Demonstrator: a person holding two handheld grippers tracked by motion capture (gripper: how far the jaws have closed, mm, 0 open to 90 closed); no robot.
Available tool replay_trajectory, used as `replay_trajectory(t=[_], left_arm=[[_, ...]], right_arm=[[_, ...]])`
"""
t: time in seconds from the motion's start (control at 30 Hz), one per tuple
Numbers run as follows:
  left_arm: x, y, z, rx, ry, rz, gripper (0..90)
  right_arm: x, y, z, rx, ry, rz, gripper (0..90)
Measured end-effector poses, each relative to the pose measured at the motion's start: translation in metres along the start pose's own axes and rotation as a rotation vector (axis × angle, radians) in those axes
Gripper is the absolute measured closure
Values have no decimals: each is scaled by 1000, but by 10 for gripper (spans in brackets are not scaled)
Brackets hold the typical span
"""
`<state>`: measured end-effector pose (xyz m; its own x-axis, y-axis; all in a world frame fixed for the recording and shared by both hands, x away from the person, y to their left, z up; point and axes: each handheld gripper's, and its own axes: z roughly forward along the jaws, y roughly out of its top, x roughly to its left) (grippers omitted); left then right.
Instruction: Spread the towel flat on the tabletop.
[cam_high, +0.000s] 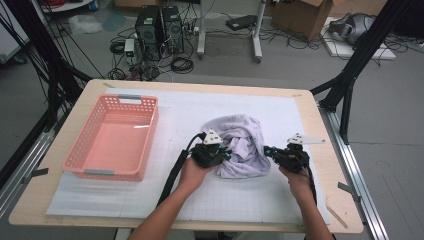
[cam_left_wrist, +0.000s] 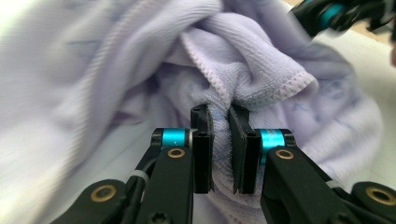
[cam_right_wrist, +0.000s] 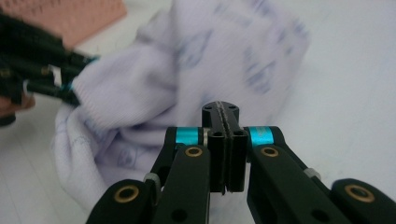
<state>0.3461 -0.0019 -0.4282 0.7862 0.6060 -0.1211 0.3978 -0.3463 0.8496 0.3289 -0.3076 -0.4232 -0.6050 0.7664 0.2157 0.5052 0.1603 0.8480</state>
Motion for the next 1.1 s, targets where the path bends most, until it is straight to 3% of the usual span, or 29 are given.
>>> replay_trajectory(t=[0.1,0.13,0.17,0.23,0.33,0.37,0.43,0.5,0.6,0.67,0.8,0.87,0.97,1.03,1.1], left_arm=[[6,-9,-17,-21,25,-23,804],[6,-12,-21,-36,32,-35,804],[7,-15,-25,-49,33,-46,804],[8,-19,-30,-60,38,-54,804],[7,-23,-35,-73,38,-59,805],[6,-24,-35,-75,38,-59,805],[7,-25,-38,-71,45,-60,805],[9,-27,-43,-73,55,-67,805],[13,-31,-50,-78,67,-81,805],[14,-35,-53,-67,74,-83,805],[15,-45,-63,-56,84,-94,805],[13,-48,-66,-62,66,-112,805],[5,-49,-63,-27,43,-86,806],[1,-51,-60,-3,21,-79,794],[2,-53,-61,-7,12,-90,717]], right_arm=[[-5,6,-11,-61,-9,27,893],[-6,7,-12,-59,-8,25,843],[-5,7,-10,-58,4,37,706],[-1,6,-2,-31,78,56,559],[13,4,19,66,94,-11,491],[17,3,26,103,88,-31,514],[20,1,36,154,101,-38,782],[20,3,40,144,129,-40,867],[18,12,32,70,100,-41,876],[13,23,24,1,32,-42,877],[5,47,17,-78,-93,-30,878],[4,58,20,-99,-135,-30,878],[15,80,38,-95,-193,-63,878],[23,90,52,-80,-184,-72,877],[32,97,69,-52,-155,-102,873]])
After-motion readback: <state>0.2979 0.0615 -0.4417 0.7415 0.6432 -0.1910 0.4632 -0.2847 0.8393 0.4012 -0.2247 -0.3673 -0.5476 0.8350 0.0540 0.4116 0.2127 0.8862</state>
